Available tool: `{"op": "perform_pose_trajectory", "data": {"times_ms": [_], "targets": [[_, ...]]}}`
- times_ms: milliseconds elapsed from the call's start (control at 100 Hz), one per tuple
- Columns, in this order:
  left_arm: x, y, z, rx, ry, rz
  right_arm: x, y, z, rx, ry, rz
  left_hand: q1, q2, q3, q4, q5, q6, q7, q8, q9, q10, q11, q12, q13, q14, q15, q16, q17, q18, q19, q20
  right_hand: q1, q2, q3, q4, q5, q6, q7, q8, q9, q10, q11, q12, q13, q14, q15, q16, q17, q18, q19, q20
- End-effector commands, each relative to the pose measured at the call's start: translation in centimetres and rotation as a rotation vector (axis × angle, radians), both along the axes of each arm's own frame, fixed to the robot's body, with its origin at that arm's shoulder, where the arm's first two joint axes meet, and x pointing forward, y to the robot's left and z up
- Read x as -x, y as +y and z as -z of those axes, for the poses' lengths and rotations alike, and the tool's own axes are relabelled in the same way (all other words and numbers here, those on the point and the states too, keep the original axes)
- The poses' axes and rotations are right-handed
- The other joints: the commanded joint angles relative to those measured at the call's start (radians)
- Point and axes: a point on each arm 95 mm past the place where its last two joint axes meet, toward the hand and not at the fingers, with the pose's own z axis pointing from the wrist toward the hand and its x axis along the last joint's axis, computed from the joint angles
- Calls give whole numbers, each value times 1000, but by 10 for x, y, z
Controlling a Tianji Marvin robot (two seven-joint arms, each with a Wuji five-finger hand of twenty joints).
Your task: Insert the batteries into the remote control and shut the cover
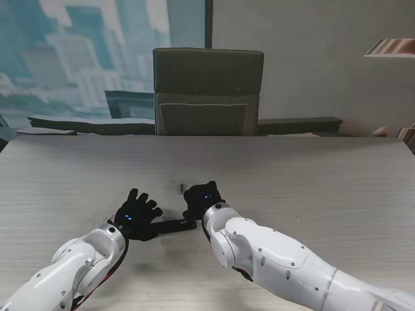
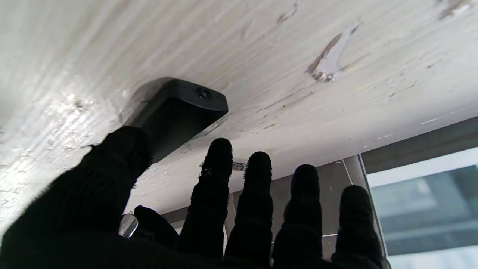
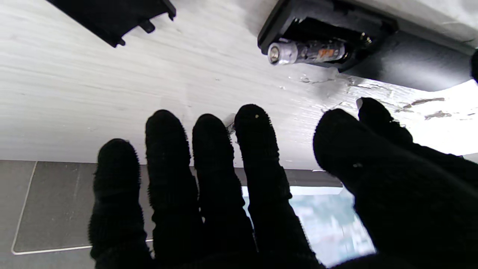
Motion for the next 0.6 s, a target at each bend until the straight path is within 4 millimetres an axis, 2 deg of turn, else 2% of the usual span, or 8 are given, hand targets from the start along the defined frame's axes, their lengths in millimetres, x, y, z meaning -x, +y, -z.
{"op": "perform_pose_trajectory", "data": {"times_ms": [0, 160, 330, 410, 510, 540, 560, 590], "targets": [[5, 5, 10, -13, 33, -19, 4, 3, 3, 0, 22, -1, -37, 23, -27, 32, -24, 25, -18, -11, -21, 11, 15, 15, -18, 13, 6, 0, -19, 21, 7, 7, -22, 23, -8, 32, 35, 21, -15, 19, 26, 44, 4, 4, 19, 32, 15, 8, 5, 34, 24, 13], [7, 10, 16, -16, 28, -26, 4, 4, 4, -4, 28, 2, -26, -1, -17, 38, -11, 40, -14, -10, -14, 9, 27, 22, -13, 13, 11, 3, -19, 24, 10, 11, -25, 31, -11, 40, 34, 25, -24, 30, 24, 45, 5, 4, 21, 33, 18, 8, 6, 32, 26, 15], [6, 12, 22, -18, 32, -15, 4, 5, 4, -19, 28, 5, -38, -43, 120, 73, -11, 49, 4, -2, -24, 7, 34, 22, -24, 10, 8, -1, -17, 23, 16, 13, -26, 37, -11, 57, 33, 39, -37, 51, 27, 51, 7, 4, 29, 35, 21, 7, 13, 35, 29, 17], [6, 13, 24, -19, 40, -12, 4, 5, 4, -25, 32, 9, -30, -51, 168, 107, 34, 24, 76, 33, -10, 3, 41, 22, -18, 9, 10, -2, -17, 25, 17, 10, -4, 18, -2, 36, 24, 39, -34, 45, 25, 51, 10, 4, 31, 33, 24, 6, 16, 33, 32, 19], [6, 12, 25, -15, 49, -1, 5, 6, 4, -29, 34, 16, -9, -62, 206, 129, 113, -22, 198, 90, 15, -4, 50, 24, -9, 10, 14, -3, -14, 27, 18, 9, 26, -10, 26, 12, -16, 52, -12, 15, 9, 58, 15, 6, 36, 32, 32, 7, 30, 35, 43, 25], [6, 11, 26, -13, 50, 3, 5, 6, 4, -31, 34, 19, 16, -96, 219, 108, 128, -45, 231, 94, 25, -9, 52, 24, -6, 10, 14, -4, -13, 28, 19, 7, 36, -19, 34, 7, -29, 57, -1, 11, 3, 61, 20, 8, 39, 31, 37, 8, 36, 33, 48, 28], [6, 11, 26, -12, 52, 6, 5, 6, 4, -32, 34, 21, 32, -120, 237, 74, 136, -60, 261, 78, 32, -11, 54, 24, -5, 9, 15, -5, -12, 29, 19, 6, 39, -21, 38, 6, -35, 58, 1, 8, 1, 61, 20, 8, 41, 29, 38, 8, 40, 34, 51, 29], [6, 10, 26, -12, 55, 11, 5, 7, 4, -32, 34, 23, 49, -142, 244, 58, 144, -73, 286, 77, 40, -15, 55, 24, -2, 8, 15, -6, -12, 29, 18, 4, 42, -24, 44, 3, -46, 62, 8, 3, -4, 64, 22, 9, 42, 30, 38, 8, 44, 34, 54, 31]]}}
